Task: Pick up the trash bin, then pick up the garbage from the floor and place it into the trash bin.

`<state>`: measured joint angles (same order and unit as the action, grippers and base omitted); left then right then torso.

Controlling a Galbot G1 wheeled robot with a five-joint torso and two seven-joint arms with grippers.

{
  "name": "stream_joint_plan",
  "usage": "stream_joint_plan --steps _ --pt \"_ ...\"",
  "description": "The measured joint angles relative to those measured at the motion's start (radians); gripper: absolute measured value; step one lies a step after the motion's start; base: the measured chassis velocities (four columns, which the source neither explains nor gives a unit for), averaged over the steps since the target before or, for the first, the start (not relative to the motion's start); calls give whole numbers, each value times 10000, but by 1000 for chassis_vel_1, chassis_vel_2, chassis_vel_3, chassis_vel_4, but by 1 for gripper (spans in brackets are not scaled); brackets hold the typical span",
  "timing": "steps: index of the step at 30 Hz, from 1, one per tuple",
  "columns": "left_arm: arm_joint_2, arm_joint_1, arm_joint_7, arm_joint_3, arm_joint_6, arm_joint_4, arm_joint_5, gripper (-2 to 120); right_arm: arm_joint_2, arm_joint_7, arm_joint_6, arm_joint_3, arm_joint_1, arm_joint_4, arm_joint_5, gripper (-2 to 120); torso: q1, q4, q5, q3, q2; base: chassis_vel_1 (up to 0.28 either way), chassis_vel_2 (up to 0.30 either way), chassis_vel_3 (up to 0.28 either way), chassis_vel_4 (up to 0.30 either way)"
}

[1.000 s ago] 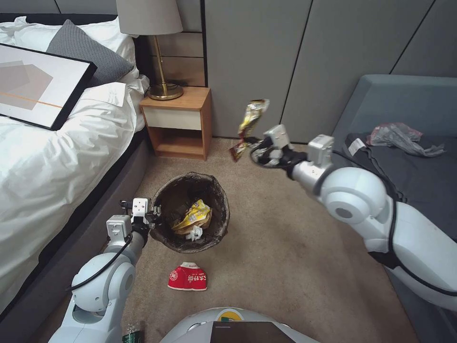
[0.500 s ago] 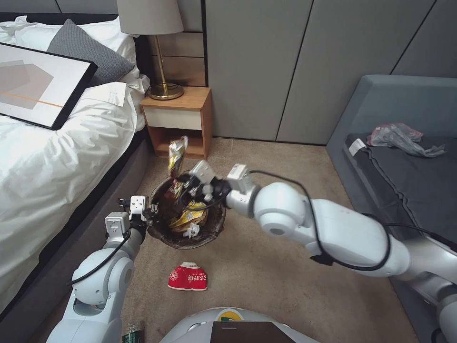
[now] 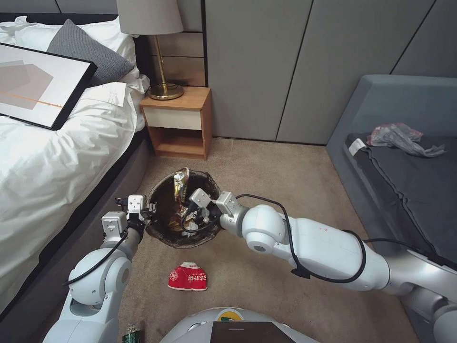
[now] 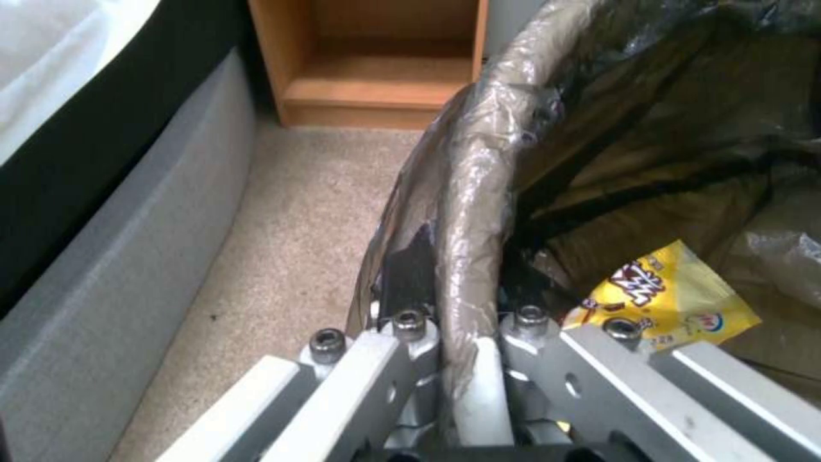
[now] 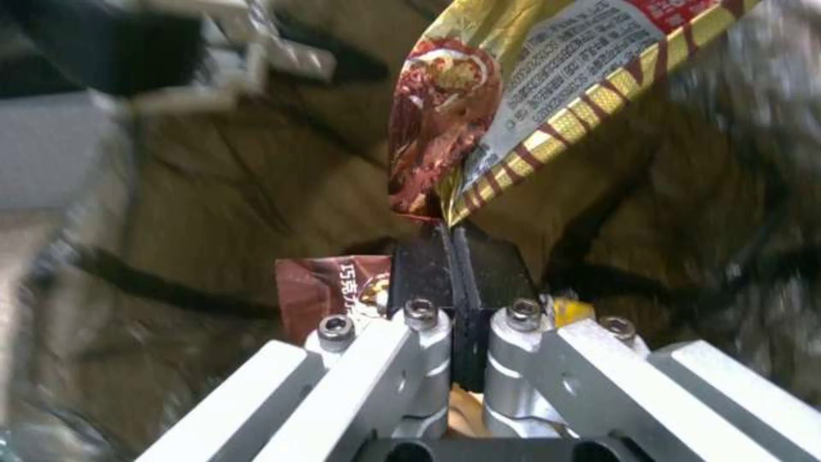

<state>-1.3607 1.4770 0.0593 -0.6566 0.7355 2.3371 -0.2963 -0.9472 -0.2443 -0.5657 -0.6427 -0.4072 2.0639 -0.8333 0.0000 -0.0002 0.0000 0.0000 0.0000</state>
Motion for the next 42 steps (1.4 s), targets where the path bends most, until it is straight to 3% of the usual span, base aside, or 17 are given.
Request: stream_joint_plan --steps 5,15,19,30,34,42 --pt "-31 -4 1 21 0 1 11 0 134 71 18 171 -308 -77 171 -1 0 1 0 0 0 0 0 0 0" --pt "-70 -17 15 -49 0 23 11 0 81 -216 802 661 -606 -141 -164 39 0 3 0 0 0 0 0 0 0" --pt "-92 -29 22 -34 0 23 11 0 42 -337 915 807 -607 -47 -341 48 0 3 0 0 0 0 0 0 0" --pt "-120 -61 29 -30 0 -12 7 0 53 -521 1082 1857 -638 420 -1018 92 0 3 1 0 0 0 0 0 0" --pt "-120 -61 26 -41 0 -11 4 0 64 -522 1129 2137 -673 563 -1090 99 0 2 0 0 0 0 0 0 0" --pt "-111 -60 25 -72 0 -11 -4 0 102 -636 1241 2862 -725 902 -1389 100 0 3 1 0 0 0 0 0 0"
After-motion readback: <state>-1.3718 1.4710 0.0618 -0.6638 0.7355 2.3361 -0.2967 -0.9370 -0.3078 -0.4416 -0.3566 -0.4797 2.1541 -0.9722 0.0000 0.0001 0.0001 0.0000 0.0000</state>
